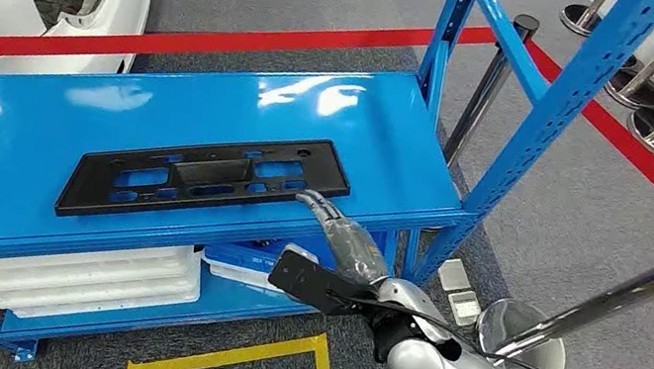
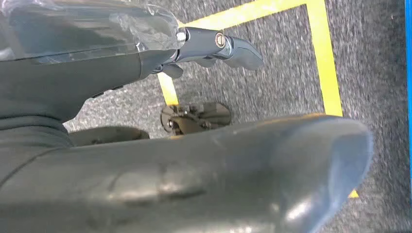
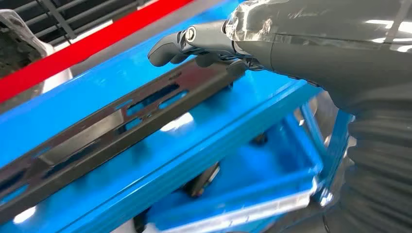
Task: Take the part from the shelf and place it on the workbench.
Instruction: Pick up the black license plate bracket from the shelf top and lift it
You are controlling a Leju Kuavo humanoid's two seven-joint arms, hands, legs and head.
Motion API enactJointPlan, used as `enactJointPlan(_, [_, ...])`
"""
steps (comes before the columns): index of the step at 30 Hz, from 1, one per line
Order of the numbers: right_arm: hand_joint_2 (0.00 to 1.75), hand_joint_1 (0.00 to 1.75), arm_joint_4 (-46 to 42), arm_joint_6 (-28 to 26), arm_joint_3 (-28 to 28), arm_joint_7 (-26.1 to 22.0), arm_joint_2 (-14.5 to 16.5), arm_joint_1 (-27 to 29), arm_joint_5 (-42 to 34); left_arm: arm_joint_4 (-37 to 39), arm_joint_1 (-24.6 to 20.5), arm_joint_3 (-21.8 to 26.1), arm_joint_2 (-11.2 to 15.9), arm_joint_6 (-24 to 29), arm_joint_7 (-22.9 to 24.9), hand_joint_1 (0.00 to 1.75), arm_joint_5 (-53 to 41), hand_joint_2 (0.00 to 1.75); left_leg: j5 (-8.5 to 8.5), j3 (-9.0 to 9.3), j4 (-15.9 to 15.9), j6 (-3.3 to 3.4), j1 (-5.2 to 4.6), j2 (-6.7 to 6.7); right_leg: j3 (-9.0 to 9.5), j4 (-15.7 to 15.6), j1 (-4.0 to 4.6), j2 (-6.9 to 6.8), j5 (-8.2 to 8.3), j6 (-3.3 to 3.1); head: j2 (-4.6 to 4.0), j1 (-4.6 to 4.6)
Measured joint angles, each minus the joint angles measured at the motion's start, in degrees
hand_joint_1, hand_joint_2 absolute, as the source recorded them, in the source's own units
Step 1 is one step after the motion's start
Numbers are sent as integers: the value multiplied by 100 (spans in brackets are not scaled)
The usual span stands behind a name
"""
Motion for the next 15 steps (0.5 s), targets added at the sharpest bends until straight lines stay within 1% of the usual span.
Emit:
enactJointPlan(1, [175, 0, 11, 26, 13, 13, -6, -12, 38, 0, 1, 0, 0, 0, 4, 0, -1, 0, -4, 2, 1, 5, -1, -1, -103, 170, 0, 0, -36, 5, 0, 5])
enactJointPlan(2, [175, 0, 22, 57, 27, 24, -13, -24, 76, 0, 3, 0, -1, 0, 8, 0, -1, 0, -10, 7, 3, 7, -2, -3, -168, 254, 0, 0, -22, 7, 0, 14])
enactJointPlan(3, [175, 0, 45, 112, 56, 45, -24, -52, 147, 0, 5, 0, -1, 0, 14, 0, -2, 0, -23, 19, 6, 11, -2, -8, -268, 368, 0, 0, 26, 10, 0, 33])
enactJointPlan(4, [175, 0, 65, 159, 84, 58, -33, -83, 203, 0, 6, 0, -1, 0, 20, 0, -2, 0, -41, 37, 13, 8, -1, -14, -256, 245, -1, -1, 191, 6, 0, 59])
enactJointPlan(5, [175, 0, 83, 197, 110, 67, -42, -124, 246, 0, 6, 0, -1, 0, 22, 0, -2, 0, -66, 63, 23, -3, 1, -20, -144, -85, -1, -2, 442, -4, 0, 89])
enactJointPlan(6, [175, 0, 102, 224, 137, 73, -47, -171, 274, 0, 5, 0, -1, -1, 24, 0, -3, 0, -95, 85, 34, -21, 2, -24, 14, -478, 0, -4, 661, -19, 0, 117])
enactJointPlan(7, [175, 0, 122, 248, 163, 78, -50, -225, 293, 0, 1, 0, -1, -2, 26, 0, -4, 0, -123, 98, 56, -46, -6, -26, 153, -827, 11, -4, 812, -33, 0, 137])
enactJointPlan(8, [175, 0, 143, 274, 190, 85, -53, -271, 307, 0, -3, 0, -1, -5, 29, 0, -5, 0, -141, 101, 68, -74, -13, -27, 239, -1049, 20, 0, 884, -49, 0, 144])
enactJointPlan(10, [175, 0, 184, 336, 240, 100, -55, -330, 340, 0, -8, 0, -2, -14, 37, 0, -13, 0, -151, 98, 69, -129, -23, -27, 269, -1156, 45, 11, 866, -85, 0, 125])
enactJointPlan(12, [175, 0, 219, 385, 279, 113, -60, -373, 370, 0, -10, 0, -3, -19, 45, 0, -20, 0, -194, 107, 95, -195, -18, -27, 291, -1194, 28, 13, 871, -142, 0, 110])
enactJointPlan(13, [175, 0, 236, 406, 297, 118, -62, -405, 379, 0, -12, 0, -3, -20, 48, 0, -25, 0, -269, 74, 204, -227, -17, -26, 311, -1217, 16, 9, 874, -175, 0, 90])
enactJointPlan(14, [175, 0, 252, 425, 315, 123, -63, -438, 384, 0, -15, 0, -3, -20, 51, 0, -30, 0, -398, -16, 433, -256, -13, -24, 334, -1240, 2, 3, 875, -204, 0, 61])
enactJointPlan(15, [175, 0, 270, 446, 336, 134, -63, -465, 389, 0, -15, 0, -3, -23, 54, 0, -37, 0, -562, -173, 777, -278, -6, -21, 351, -1244, 1, -3, 865, -228, 0, 23])
